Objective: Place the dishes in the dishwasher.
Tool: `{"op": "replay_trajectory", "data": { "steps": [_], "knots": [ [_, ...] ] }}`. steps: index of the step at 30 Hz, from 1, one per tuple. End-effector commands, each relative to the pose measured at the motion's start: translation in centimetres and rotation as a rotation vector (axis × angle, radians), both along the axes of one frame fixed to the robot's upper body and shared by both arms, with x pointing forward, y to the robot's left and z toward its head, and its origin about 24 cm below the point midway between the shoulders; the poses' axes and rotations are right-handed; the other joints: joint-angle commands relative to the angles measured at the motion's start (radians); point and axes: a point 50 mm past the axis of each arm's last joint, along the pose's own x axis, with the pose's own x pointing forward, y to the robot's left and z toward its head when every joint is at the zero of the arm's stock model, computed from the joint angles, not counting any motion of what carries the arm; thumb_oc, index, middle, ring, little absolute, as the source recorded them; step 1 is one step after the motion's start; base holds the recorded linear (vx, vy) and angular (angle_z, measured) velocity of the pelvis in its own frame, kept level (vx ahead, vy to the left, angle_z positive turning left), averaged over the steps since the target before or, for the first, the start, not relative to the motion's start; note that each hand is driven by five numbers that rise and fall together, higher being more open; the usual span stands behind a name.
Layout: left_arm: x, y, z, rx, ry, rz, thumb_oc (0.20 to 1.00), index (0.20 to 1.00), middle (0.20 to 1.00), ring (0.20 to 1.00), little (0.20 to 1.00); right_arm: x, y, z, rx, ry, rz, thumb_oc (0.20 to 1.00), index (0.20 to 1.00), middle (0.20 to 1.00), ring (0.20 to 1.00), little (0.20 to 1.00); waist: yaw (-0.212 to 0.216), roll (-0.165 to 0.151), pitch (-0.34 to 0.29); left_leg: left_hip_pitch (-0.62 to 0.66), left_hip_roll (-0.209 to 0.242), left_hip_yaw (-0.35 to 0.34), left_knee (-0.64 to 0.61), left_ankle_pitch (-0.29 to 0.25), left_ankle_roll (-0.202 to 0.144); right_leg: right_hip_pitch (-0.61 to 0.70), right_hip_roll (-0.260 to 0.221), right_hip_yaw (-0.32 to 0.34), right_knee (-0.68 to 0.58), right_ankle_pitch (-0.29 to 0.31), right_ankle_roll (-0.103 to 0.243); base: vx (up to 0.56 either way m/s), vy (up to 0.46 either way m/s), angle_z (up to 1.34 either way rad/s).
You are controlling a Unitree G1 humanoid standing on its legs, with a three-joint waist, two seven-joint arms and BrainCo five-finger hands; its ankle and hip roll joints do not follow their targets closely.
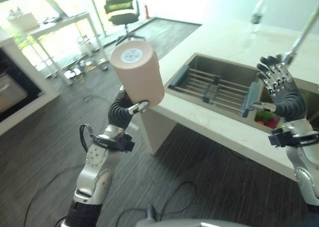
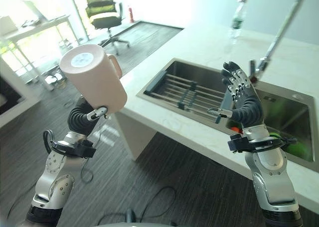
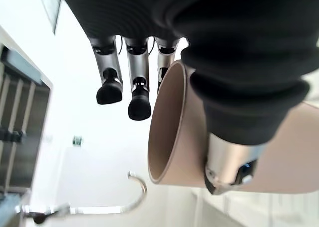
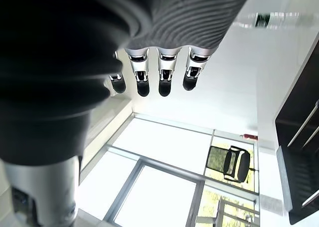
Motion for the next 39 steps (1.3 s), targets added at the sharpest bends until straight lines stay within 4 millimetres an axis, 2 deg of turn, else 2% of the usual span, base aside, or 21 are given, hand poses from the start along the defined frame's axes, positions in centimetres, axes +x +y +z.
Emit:
{"op": "replay_trajectory", "data": {
  "steps": [1,2,3,5,6,8,10,11,12,16,17,18,20,22,24,26,30,39],
  "knots": [
    [0.5,1.3,4.1,-0.028,-0.223,-0.033,0.200,0.200,0.200,0.200,0.200,-0.6,-0.7,3.3,0.005,-0.183,-0.037,1.000,1.000,1.000,1.000,1.000,-0.027,-0.048,0.003,0.074,0.018,0.154,0.008,-0.041,-0.046,0.010,-0.089,-0.104,0.000,-0.068,0.112,-0.33,-0.027,1.15],
    [0.5,1.2,4.2,-0.041,-0.239,-0.050,0.200,0.200,0.200,0.200,0.200,-0.6,-1.0,3.3,0.009,-0.191,-0.053,1.000,1.000,1.000,1.000,1.000,-0.044,-0.051,0.003,0.078,0.030,0.252,0.032,-0.043,-0.044,0.006,-0.104,-0.156,0.000,-0.061,0.114,-0.41,0.037,1.54],
    [0.6,1.4,4.3,-0.062,-0.262,-0.046,0.200,0.200,0.200,0.200,0.200,-0.5,-1.2,3.3,0.013,-0.201,-0.058,1.000,1.000,1.000,1.000,1.000,-0.060,-0.061,0.006,0.086,0.015,0.313,0.108,-0.090,-0.027,0.007,-0.123,-0.197,0.000,-0.051,0.114,-0.40,0.102,2.01],
    [0.3,2.2,5.0,-0.108,-0.300,-0.015,0.200,0.200,0.200,0.200,0.200,-0.6,-1.6,3.4,-0.003,-0.208,-0.067,1.000,1.000,1.000,1.000,1.000,-0.079,-0.070,0.002,0.095,-0.018,0.357,0.246,-0.152,-0.004,-0.007,-0.144,-0.229,0.000,-0.031,0.111,-0.34,0.167,2.11],
    [0.3,2.2,5.1,-0.113,-0.303,-0.014,0.200,0.200,0.200,0.200,0.200,-0.6,-1.6,3.5,-0.005,-0.210,-0.069,1.000,1.000,1.000,1.000,1.000,-0.082,-0.069,0.000,0.103,-0.017,0.368,0.250,-0.155,-0.003,-0.009,-0.147,-0.237,0.000,-0.028,0.112,-0.14,0.192,1.65],
    [0.4,2.1,5.3,-0.118,-0.313,-0.026,0.200,0.200,0.200,0.200,0.200,-0.7,-2.0,3.6,-0.005,-0.217,-0.094,1.000,1.000,1.000,1.000,1.000,-0.093,-0.058,-0.009,0.150,-0.011,0.373,0.228,-0.176,-0.018,0.000,-0.151,-0.259,0.000,-0.039,0.120,-0.06,0.267,1.15],
    [0.6,1.8,5.5,-0.124,-0.320,-0.034,0.200,0.200,0.200,0.200,0.200,-0.6,-2.2,3.9,-0.003,-0.221,-0.108,1.000,1.000,1.000,1.000,1.000,-0.100,-0.050,-0.021,0.204,-0.026,0.382,0.140,-0.194,-0.008,-0.007,-0.159,-0.285,0.000,-0.028,0.130,-0.08,0.421,1.34],
    [0.7,1.6,5.6,-0.126,-0.316,-0.033,0.200,0.200,0.200,0.200,0.200,-0.5,-2.0,3.8,-0.003,-0.214,-0.107,1.000,1.000,1.000,1.000,1.000,-0.102,-0.041,-0.031,0.245,-0.046,0.380,0.047,-0.189,0.003,-0.011,-0.167,-0.296,0.000,-0.014,0.146,-0.03,0.427,1.42],
    [0.8,1.4,5.6,-0.124,-0.315,-0.035,0.200,0.200,0.200,0.200,0.200,-0.4,-1.9,3.7,-0.002,-0.211,-0.109,1.000,1.000,1.000,1.000,1.000,-0.101,-0.037,-0.033,0.258,-0.059,0.369,0.011,-0.183,0.007,-0.015,-0.171,-0.301,0.000,-0.006,0.157,-0.02,0.462,0.67],
    [0.7,1.3,5.8,-0.097,-0.310,-0.029,0.200,0.200,0.200,0.200,0.200,-0.6,-1.4,2.8,0.006,-0.193,-0.102,1.000,1.000,1.000,1.000,1.000,-0.076,-0.033,-0.036,0.250,-0.091,0.306,-0.002,-0.211,0.022,-0.038,-0.209,-0.343,0.010,0.032,0.200,0.01,0.306,0.50],
    [0.5,1.5,5.8,-0.090,-0.301,-0.029,0.200,0.200,0.200,0.200,0.200,-0.7,-1.2,2.4,0.019,-0.178,-0.102,1.000,1.000,1.000,1.000,1.000,-0.064,-0.035,-0.029,0.246,-0.104,0.276,-0.002,-0.217,0.034,-0.055,-0.228,-0.354,0.054,0.041,0.207,-0.02,0.358,0.74],
    [0.5,1.5,5.7,-0.087,-0.293,-0.029,0.200,0.200,0.200,0.200,0.200,-0.7,-1.0,2.1,0.022,-0.169,-0.099,1.000,1.000,1.000,1.000,1.000,-0.057,-0.037,-0.021,0.238,-0.109,0.285,-0.002,-0.201,0.042,-0.070,-0.244,-0.379,0.096,0.055,0.198,-0.03,0.273,0.66],
    [0.4,1.5,5.6,-0.076,-0.285,-0.026,0.200,0.200,0.200,0.200,0.200,-0.8,-0.7,1.8,0.021,-0.156,-0.079,1.000,1.000,1.000,1.000,1.000,-0.046,-0.034,-0.014,0.231,-0.110,0.271,-0.002,-0.196,0.052,-0.086,-0.271,-0.387,0.187,0.051,0.193,0.00,0.194,0.43],
    [0.4,1.4,5.3,-0.069,-0.280,-0.029,0.200,0.200,0.200,0.200,0.200,-1.1,-0.6,1.5,0.015,-0.149,-0.083,1.000,1.000,1.000,1.000,1.000,-0.054,-0.035,-0.002,0.220,-0.112,0.227,-0.002,-0.191,0.061,-0.117,-0.270,-0.334,0.271,0.044,0.190,0.04,0.106,0.34],
    [0.7,1.5,5.2,-0.076,-0.274,-0.051,0.200,0.200,0.200,0.200,0.200,-1.4,-1.3,1.3,0.017,-0.148,-0.108,1.000,1.000,1.000,1.000,1.000,-0.088,-0.044,0.008,0.213,-0.115,0.169,-0.002,-0.178,0.061,-0.108,-0.201,-0.212,0.209,0.003,0.183,0.07,-0.076,0.57],
    [0.9,1.4,5.1,-0.070,-0.274,-0.053,0.200,0.200,0.200,0.200,0.200,-1.6,-1.7,1.5,0.036,-0.158,-0.101,1.000,1.000,1.000,1.000,1.000,-0.106,-0.053,0.007,0.213,-0.116,0.149,-0.002,-0.179,0.060,-0.073,-0.186,-0.141,0.111,0.005,0.183,0.05,-0.116,1.03],
    [0.6,1.4,5.0,-0.079,-0.265,-0.032,0.200,0.200,0.200,0.200,0.200,-1.5,-1.6,1.6,0.028,-0.152,-0.074,1.000,1.000,1.000,1.000,1.000,-0.099,-0.056,-0.007,0.225,-0.110,0.161,-0.002,-0.183,0.054,-0.007,-0.166,-0.116,0.004,0.014,0.176,0.04,-0.167,0.37],
    [0.3,2.0,5.0,-0.096,-0.264,0.003,0.200,0.200,0.200,0.200,0.200,-1.1,-1.0,1.5,0.031,-0.130,-0.058,1.000,1.000,1.000,1.000,1.000,-0.087,-0.043,-0.014,0.246,-0.093,0.178,-0.002,-0.184,0.043,0.006,-0.151,-0.113,0.000,0.003,0.164,0.01,-0.114,-0.06]
  ]
}}
